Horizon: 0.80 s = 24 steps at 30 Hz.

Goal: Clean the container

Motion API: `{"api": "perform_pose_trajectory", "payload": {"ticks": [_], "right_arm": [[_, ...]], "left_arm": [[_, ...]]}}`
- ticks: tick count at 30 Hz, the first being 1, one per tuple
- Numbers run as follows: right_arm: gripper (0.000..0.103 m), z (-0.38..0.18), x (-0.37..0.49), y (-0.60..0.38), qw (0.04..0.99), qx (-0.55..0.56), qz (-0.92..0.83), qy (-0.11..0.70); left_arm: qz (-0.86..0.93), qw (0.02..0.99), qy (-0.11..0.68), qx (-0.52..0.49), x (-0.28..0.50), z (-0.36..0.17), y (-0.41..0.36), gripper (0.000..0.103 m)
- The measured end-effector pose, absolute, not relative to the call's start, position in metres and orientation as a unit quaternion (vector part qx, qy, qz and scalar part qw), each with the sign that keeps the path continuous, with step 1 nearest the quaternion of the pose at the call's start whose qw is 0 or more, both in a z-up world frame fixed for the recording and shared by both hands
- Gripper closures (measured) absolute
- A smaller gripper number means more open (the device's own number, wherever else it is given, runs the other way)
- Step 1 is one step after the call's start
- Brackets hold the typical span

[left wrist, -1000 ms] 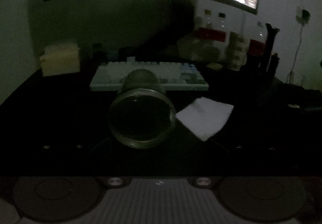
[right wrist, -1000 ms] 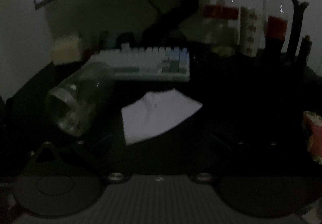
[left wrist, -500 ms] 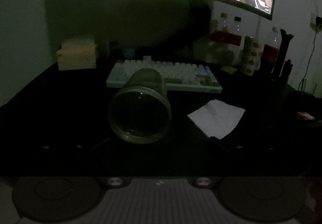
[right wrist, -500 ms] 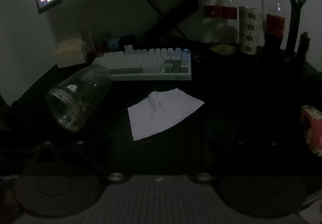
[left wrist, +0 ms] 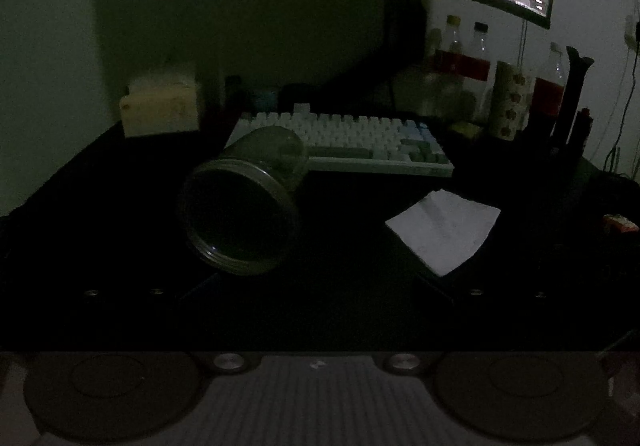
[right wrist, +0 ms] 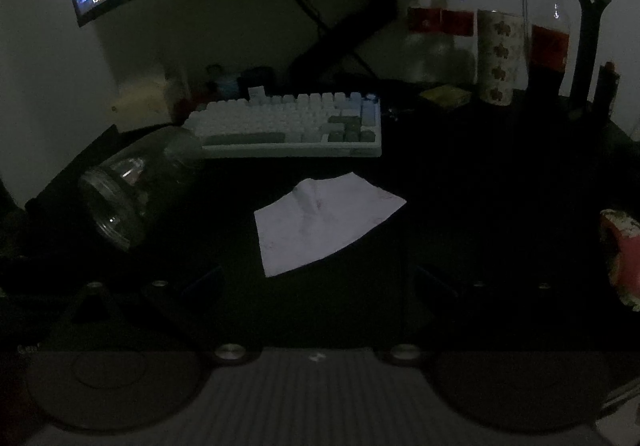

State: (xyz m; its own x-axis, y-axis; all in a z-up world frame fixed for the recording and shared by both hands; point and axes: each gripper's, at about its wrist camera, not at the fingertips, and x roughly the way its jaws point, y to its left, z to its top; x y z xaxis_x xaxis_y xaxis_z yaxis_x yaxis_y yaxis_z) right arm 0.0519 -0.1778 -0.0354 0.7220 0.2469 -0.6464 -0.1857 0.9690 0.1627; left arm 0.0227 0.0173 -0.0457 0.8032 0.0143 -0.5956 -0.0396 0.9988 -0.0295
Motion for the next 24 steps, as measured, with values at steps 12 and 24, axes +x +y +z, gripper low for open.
{"api": "perform_pose_trajectory", "payload": {"ticks": [12, 24], "right_arm": [[0.0, -0.038, 0.058, -0.179, 0.919, 0.039, 0.111, 0.377], [0.0, -0.04, 0.07, -0.183, 0.91, 0.036, 0.109, 0.399]], "left_arm": [[0.016, 0.941, 0.336, -0.023, 0.033, -0.05, 0.021, 0.0], [0.027, 0.935, 0.354, -0.012, 0.045, -0.04, 0.019, 0.0]]}}
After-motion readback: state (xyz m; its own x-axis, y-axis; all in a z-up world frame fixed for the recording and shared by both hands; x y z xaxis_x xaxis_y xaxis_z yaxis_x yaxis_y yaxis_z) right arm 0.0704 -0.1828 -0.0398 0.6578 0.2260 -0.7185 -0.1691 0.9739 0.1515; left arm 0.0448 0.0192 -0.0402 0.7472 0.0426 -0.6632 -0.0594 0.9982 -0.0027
